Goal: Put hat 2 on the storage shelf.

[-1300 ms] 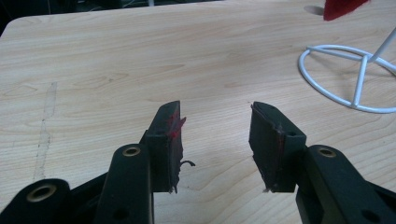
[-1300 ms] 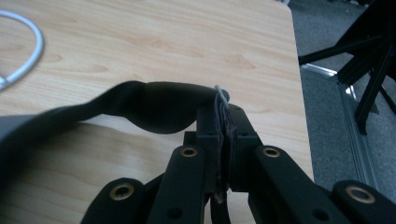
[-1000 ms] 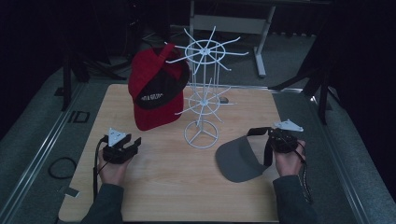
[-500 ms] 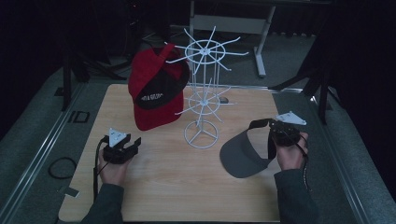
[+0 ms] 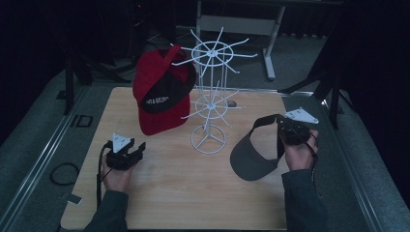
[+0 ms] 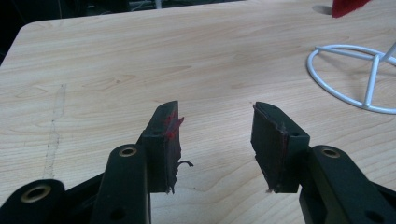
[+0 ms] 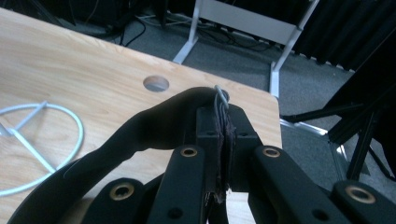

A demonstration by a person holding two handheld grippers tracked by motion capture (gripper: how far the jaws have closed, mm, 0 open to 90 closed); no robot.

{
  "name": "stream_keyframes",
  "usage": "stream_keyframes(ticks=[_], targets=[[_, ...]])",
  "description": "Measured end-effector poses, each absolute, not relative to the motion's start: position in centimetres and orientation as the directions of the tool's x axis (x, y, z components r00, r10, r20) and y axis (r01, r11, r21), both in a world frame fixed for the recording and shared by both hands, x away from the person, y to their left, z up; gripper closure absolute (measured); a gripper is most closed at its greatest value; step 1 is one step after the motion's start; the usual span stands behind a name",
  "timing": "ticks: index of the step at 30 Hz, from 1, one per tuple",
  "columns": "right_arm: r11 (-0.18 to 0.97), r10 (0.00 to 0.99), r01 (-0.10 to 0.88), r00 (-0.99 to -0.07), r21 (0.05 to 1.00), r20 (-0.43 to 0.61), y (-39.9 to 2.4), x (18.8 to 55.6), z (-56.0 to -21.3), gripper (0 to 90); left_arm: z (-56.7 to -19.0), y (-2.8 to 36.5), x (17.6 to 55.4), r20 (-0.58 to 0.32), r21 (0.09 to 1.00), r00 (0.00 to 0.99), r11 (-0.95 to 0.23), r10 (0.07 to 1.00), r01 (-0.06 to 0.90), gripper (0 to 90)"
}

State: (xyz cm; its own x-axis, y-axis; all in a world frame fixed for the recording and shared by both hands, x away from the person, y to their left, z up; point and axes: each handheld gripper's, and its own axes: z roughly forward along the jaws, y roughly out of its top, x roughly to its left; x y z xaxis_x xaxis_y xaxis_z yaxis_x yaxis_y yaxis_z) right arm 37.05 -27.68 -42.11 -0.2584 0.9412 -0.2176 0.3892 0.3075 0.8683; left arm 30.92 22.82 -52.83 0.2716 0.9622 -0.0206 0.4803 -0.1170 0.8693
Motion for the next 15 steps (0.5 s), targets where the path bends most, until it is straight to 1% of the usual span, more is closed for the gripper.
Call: stream_keyframes(ticks=[6,15], targets=[[0.314,0.937,0.36,-0.265,0.878,-0.227,-27.3,37.0,-41.2,86.5,-52.9,22.8,31.0,-0.018,0.866,0.27,-0.119,0.963,0.485,52.6],[0.301,0.935,0.338,-0.286,0.892,-0.208,-27.5,37.0,-40.3,86.5,-53.0,22.8,31.0,-0.013,0.864,0.271,-0.126,0.963,0.487,52.6]])
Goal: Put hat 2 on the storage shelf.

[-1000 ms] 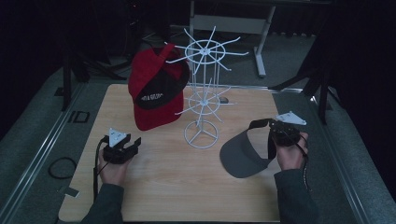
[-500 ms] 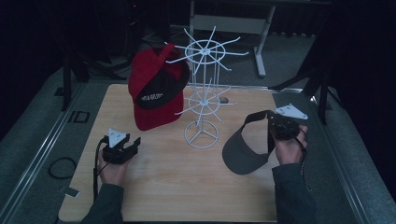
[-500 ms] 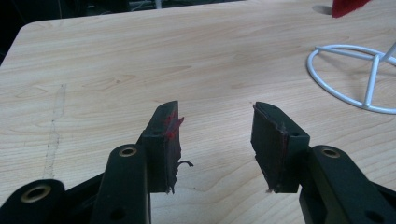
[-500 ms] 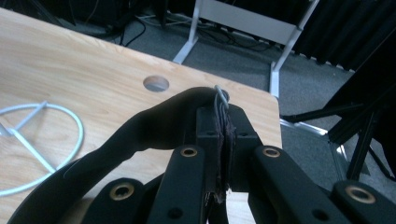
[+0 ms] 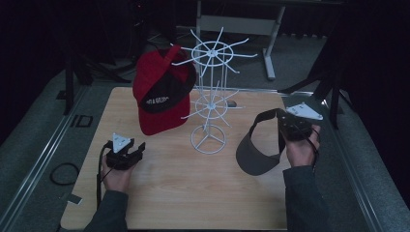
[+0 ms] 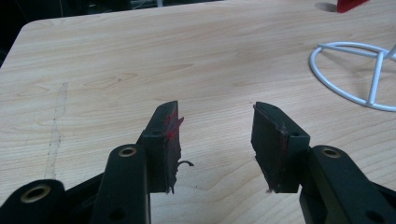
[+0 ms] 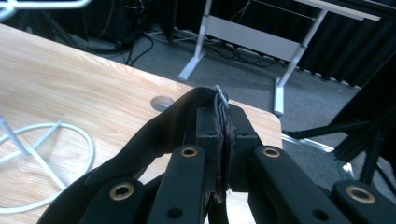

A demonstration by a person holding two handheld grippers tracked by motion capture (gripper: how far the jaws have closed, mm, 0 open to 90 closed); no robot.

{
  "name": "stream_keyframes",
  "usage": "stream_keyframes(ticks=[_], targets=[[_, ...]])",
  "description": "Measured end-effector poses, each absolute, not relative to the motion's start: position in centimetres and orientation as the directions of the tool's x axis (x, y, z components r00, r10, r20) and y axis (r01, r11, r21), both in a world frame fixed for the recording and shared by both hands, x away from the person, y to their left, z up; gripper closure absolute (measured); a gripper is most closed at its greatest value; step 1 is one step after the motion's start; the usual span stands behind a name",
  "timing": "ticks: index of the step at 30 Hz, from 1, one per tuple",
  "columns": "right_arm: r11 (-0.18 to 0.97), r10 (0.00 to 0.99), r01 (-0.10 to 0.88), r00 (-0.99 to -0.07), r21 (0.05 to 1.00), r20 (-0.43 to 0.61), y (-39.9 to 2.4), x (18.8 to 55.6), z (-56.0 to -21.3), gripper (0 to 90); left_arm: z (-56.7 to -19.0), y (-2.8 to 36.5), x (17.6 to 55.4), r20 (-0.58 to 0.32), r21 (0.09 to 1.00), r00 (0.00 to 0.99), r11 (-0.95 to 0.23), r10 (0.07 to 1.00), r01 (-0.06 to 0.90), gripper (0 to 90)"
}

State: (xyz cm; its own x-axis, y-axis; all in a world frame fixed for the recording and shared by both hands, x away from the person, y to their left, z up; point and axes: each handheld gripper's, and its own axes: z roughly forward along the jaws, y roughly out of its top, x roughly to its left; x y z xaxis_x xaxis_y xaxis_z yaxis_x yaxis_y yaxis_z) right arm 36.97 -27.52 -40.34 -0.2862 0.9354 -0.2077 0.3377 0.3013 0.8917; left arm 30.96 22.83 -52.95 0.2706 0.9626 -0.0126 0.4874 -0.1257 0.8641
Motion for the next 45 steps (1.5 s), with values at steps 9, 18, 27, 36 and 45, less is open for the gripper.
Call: stream_keyframes(ticks=[9,18,27,36,45], targets=[[0.264,0.931,0.308,-0.33,0.914,-0.158,-27.5,36.6,-39.5,86.5,-53.0,22.8,31.0,-0.012,0.863,0.273,-0.128,0.962,0.489,52.5],[0.237,0.921,0.273,-0.368,0.932,-0.127,-27.0,35.8,-38.4,86.5,-53.1,22.7,31.0,-0.013,0.862,0.273,-0.128,0.962,0.49,52.5],[0.261,0.911,0.243,-0.381,0.934,-0.155,-26.6,35.7,-37.4,86.5,-53.1,22.7,31.0,-0.014,0.864,0.271,-0.125,0.963,0.488,52.5],[0.263,0.913,0.224,-0.374,0.939,-0.166,-26.8,35.6,-36.6,86.5,-53.1,22.7,31.0,-0.01,0.864,0.269,-0.127,0.963,0.487,52.4],[0.261,0.907,0.183,-0.383,0.948,-0.176,-26.6,35.1,-35.9,86.4,-53.1,22.7,31.0,-0.011,0.864,0.269,-0.126,0.963,0.487,52.5]])
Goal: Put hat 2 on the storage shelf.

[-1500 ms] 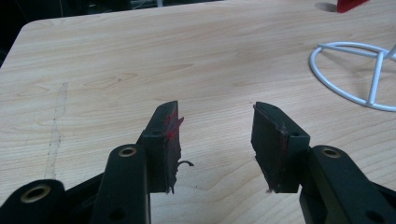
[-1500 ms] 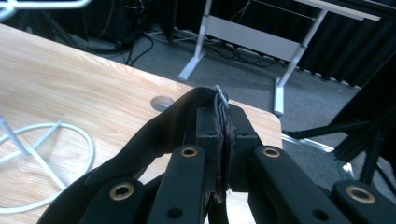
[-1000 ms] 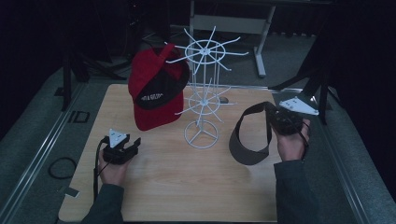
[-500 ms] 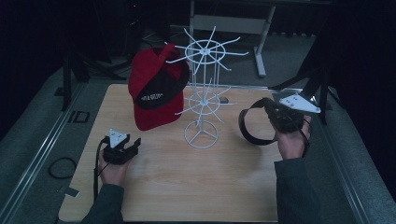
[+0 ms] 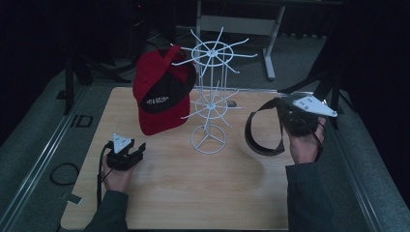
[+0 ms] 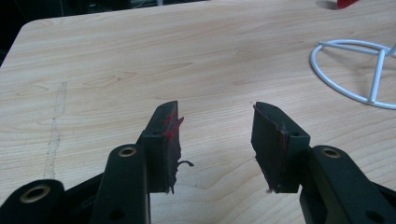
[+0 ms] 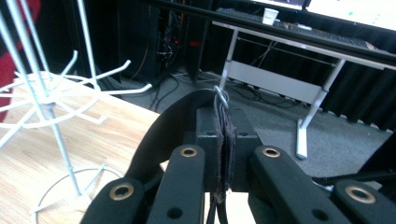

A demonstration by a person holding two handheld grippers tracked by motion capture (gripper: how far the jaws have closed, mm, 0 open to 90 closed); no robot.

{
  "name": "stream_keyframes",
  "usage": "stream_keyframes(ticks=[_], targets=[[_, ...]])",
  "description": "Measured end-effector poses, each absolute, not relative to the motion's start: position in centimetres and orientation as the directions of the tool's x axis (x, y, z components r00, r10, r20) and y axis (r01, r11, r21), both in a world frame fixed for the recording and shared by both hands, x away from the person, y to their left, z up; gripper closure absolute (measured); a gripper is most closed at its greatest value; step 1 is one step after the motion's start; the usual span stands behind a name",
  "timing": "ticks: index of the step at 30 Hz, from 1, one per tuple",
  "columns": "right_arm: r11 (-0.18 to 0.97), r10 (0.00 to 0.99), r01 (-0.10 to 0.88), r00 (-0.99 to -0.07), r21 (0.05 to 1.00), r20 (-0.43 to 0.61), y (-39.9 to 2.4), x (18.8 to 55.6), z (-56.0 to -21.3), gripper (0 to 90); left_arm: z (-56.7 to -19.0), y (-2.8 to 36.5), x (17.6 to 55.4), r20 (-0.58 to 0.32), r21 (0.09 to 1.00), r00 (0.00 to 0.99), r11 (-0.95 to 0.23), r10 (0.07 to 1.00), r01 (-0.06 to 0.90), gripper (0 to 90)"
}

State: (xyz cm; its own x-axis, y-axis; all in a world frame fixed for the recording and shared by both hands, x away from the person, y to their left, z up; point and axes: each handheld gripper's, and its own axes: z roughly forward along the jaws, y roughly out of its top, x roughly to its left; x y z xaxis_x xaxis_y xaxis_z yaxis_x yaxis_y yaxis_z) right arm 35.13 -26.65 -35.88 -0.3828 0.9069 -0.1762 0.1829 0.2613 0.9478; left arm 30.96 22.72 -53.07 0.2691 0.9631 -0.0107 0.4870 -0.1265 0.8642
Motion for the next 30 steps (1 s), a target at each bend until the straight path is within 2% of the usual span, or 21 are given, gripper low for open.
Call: stream_keyframes(ticks=[16,30], targets=[[0.251,0.885,0.134,-0.433,0.959,-0.171,-26.1,34.5,-34.6,86.4,-53.1,22.7,31.0,-0.01,0.864,0.271,-0.128,0.963,0.487,52.4],[0.183,0.874,0.11,-0.473,0.977,-0.11,-26.4,34.2,-33.7,86.4,-53.1,22.7,31.0,-0.009,0.863,0.271,-0.129,0.962,0.488,52.5]])
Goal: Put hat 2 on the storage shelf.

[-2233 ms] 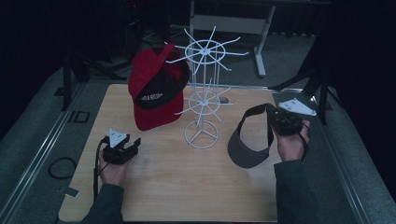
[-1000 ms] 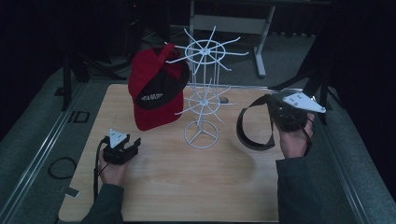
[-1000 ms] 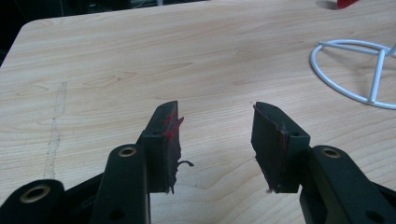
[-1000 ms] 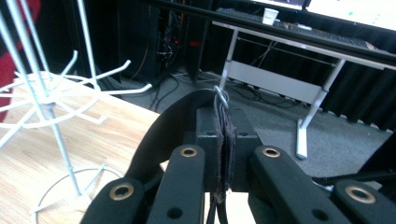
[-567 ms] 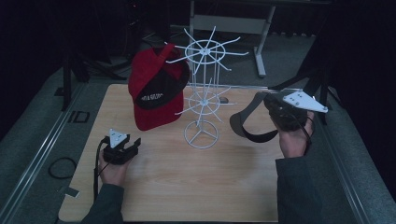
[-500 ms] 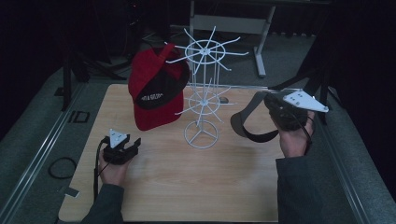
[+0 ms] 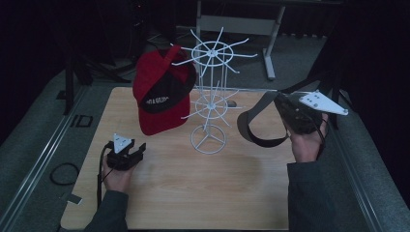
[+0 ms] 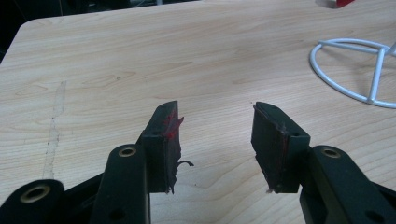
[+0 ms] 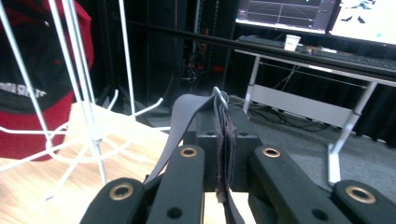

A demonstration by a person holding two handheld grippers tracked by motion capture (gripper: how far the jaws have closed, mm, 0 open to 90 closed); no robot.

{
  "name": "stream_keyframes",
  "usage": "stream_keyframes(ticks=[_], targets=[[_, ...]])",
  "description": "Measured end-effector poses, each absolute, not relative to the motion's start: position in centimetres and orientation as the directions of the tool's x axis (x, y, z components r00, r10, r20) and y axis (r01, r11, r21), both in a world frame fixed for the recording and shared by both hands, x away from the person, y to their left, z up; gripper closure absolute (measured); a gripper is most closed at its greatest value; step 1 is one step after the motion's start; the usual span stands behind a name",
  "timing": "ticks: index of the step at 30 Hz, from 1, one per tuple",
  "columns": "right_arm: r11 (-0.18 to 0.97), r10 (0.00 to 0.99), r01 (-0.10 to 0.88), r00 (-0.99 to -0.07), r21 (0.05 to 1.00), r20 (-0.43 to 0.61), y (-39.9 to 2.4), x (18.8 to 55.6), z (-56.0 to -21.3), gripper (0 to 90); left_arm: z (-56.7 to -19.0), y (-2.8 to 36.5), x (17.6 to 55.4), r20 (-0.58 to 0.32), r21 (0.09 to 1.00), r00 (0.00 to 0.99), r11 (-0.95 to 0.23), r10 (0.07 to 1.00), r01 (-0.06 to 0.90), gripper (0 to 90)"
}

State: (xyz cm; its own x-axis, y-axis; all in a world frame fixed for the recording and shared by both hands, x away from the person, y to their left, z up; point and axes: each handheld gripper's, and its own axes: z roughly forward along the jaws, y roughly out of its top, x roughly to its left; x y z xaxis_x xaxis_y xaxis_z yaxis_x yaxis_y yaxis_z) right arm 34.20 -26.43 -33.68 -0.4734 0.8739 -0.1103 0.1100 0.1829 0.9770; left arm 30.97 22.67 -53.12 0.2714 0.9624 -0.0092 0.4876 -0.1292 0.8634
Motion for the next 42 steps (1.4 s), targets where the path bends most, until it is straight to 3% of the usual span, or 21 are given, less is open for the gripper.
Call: stream_keyframes(ticks=[18,42], targets=[[0.109,0.849,0.085,-0.526,0.99,-0.048,-26.5,33.9,-32.1,86.3,-53.1,22.6,31.0,-0.009,0.864,0.271,-0.129,0.963,0.487,52.5],[0.089,0.831,0.035,-0.553,0.995,-0.055,-25.5,33.6,-29.8,86.3,-53.2,22.5,31.0,-0.008,0.862,0.278,-0.134,0.961,0.488,52.5]])
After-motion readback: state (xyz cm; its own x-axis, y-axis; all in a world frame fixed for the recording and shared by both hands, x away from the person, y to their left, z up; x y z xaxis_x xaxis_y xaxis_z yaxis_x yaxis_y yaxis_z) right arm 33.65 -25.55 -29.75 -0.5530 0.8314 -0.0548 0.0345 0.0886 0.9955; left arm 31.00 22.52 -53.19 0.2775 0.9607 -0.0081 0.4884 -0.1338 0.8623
